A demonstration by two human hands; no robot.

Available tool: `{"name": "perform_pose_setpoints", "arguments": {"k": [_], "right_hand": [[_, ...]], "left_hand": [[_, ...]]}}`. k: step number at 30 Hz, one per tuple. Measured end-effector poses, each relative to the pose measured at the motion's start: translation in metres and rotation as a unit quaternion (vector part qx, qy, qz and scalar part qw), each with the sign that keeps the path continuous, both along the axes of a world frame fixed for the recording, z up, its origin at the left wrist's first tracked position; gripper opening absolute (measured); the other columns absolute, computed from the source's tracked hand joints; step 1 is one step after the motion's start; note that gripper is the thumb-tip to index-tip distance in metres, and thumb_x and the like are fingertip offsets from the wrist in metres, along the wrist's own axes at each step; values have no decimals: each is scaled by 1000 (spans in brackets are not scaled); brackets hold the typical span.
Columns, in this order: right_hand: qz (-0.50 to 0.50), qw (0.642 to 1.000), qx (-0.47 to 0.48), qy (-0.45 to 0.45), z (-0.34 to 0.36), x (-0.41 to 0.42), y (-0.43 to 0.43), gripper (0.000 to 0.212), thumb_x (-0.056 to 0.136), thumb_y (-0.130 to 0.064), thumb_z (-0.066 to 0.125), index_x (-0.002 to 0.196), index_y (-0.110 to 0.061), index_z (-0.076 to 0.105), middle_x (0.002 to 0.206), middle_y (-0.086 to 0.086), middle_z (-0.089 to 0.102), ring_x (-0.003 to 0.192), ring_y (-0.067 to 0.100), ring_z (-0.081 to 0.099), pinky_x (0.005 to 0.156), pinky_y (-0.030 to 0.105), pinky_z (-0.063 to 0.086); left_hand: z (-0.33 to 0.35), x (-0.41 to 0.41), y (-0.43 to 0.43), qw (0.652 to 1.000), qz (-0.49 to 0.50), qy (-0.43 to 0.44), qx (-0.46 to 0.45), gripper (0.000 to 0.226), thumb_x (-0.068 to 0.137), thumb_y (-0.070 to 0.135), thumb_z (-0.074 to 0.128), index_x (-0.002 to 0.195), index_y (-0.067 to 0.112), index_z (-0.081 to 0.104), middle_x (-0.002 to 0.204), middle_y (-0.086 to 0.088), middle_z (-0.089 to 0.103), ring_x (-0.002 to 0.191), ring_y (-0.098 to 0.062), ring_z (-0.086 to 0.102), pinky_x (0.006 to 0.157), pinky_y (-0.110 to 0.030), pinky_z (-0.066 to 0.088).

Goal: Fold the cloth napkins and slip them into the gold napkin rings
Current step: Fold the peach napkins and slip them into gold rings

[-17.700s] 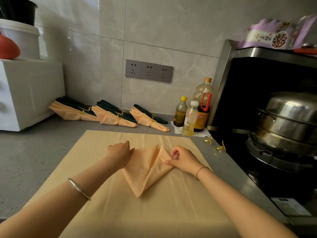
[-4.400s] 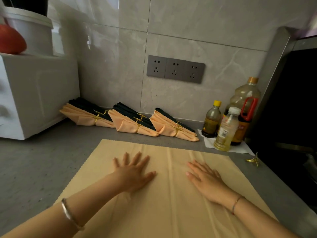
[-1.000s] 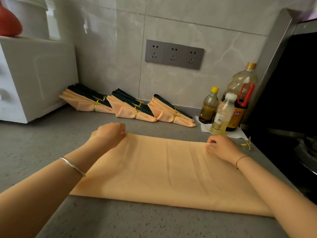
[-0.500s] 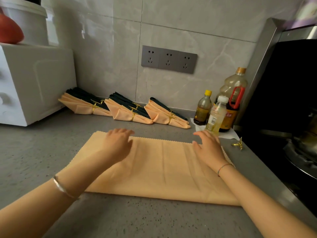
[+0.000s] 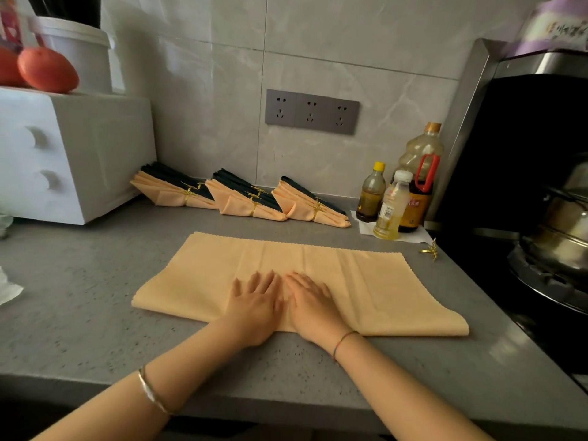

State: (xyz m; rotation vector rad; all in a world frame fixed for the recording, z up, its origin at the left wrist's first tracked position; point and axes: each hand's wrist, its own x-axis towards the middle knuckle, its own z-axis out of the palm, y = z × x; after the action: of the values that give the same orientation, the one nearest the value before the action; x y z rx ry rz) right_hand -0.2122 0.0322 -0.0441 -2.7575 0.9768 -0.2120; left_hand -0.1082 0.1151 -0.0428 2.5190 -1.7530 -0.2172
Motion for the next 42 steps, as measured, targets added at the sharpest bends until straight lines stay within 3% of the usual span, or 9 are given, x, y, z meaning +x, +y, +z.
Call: {"name": "perform_pose_setpoints", "arguments": {"k": [8,13,22,29,32,36,39,42], "right_hand": [[-65,996,2,61,-2,-31,-17,53,98,-52,15,149,-40,6,159,-8,-4,146,18,-4,117,46,-2],[-108,992,-6,72,-1,-70,-36,55,96,-57,13,148,-42,5,159,-8,-2,146,20,0,116,46,2],[-188,979,-13,76,-4,-141,-72,56,100,-45,14,152,-26,6,159,-5,0,146,13,2,118,34,4],[-221,972,19,79,4,-156,-76,59,100,-45,14,152,-19,5,159,-3,0,146,14,-1,119,35,2],[-190,979,13,67,15,-161,-65,57,101,-46,15,152,-21,9,159,-4,3,146,14,0,119,36,1],[-19,998,0,61,34,-165,-32,55,100,-43,31,150,-26,17,157,-11,13,143,5,13,111,17,7],[33,995,-14,97,42,-159,-14,57,96,-38,43,148,-34,22,153,-18,21,139,3,23,107,15,16],[46,994,-27,98,40,-152,-10,53,96,-29,40,147,-36,25,152,-19,24,138,2,27,109,17,21]], "left_hand": [[-1,22,9,999,50,-4,-7,69,96,59,12,153,23,-1,161,3,-6,148,-25,-5,117,-54,-3],[2,50,26,996,86,-10,0,78,85,76,14,151,38,1,161,6,-4,147,-29,-4,115,-58,0],[2,89,46,988,152,-20,5,78,84,77,10,151,39,3,161,5,-2,147,-28,0,115,-59,4],[9,99,49,987,160,-9,10,66,95,63,12,152,30,8,161,1,3,148,-25,3,116,-54,0],[21,84,52,990,131,47,-21,65,95,60,18,152,27,13,160,2,10,148,-21,3,118,-50,-1],[35,37,63,984,-25,170,-46,54,96,51,38,147,35,29,155,9,26,143,-14,22,118,-36,15],[33,19,70,988,-103,112,-3,50,99,41,41,147,37,29,153,15,28,140,-10,29,115,-29,20],[33,15,70,992,-123,15,-12,48,101,37,40,147,39,29,152,15,31,137,-12,35,113,-28,26]]}}
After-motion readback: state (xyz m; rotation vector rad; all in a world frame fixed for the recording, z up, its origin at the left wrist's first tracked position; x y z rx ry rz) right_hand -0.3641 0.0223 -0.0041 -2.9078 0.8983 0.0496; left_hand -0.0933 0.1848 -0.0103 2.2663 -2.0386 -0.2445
